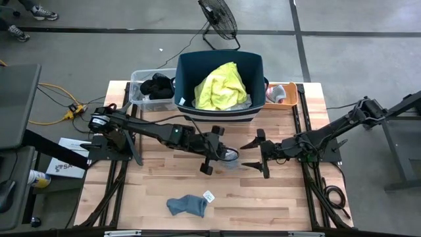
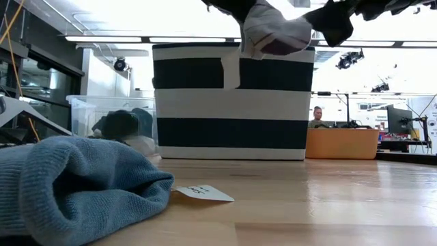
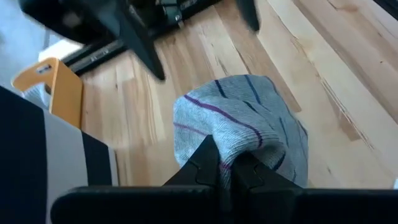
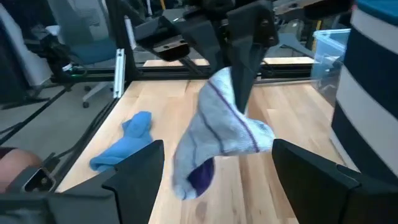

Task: Pick & Place Cloths
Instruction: Put the gray sock into the yellow bin

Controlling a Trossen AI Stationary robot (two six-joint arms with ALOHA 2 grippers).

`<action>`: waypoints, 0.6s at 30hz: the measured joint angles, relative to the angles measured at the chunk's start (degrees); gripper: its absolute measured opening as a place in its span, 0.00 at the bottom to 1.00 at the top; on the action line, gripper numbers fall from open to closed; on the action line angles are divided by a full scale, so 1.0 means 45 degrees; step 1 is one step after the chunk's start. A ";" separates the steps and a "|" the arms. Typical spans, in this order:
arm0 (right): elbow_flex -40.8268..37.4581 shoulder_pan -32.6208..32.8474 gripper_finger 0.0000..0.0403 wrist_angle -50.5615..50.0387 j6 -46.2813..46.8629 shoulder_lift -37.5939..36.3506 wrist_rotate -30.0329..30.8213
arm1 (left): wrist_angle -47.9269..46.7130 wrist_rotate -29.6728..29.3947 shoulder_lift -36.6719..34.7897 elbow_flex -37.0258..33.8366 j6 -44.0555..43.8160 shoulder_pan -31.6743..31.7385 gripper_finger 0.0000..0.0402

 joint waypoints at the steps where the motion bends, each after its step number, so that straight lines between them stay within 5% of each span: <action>1: 0.0000 -0.0063 0.72 0.0097 -0.0050 0.0081 0.0137 | 0.0124 -0.0001 0.0000 0.0000 0.0111 0.0000 0.00; 18: 0.0000 -0.1006 0.72 0.2697 -0.1124 0.2448 0.0055 | 0.0486 -0.0039 -0.0005 0.0000 0.1501 0.0005 0.00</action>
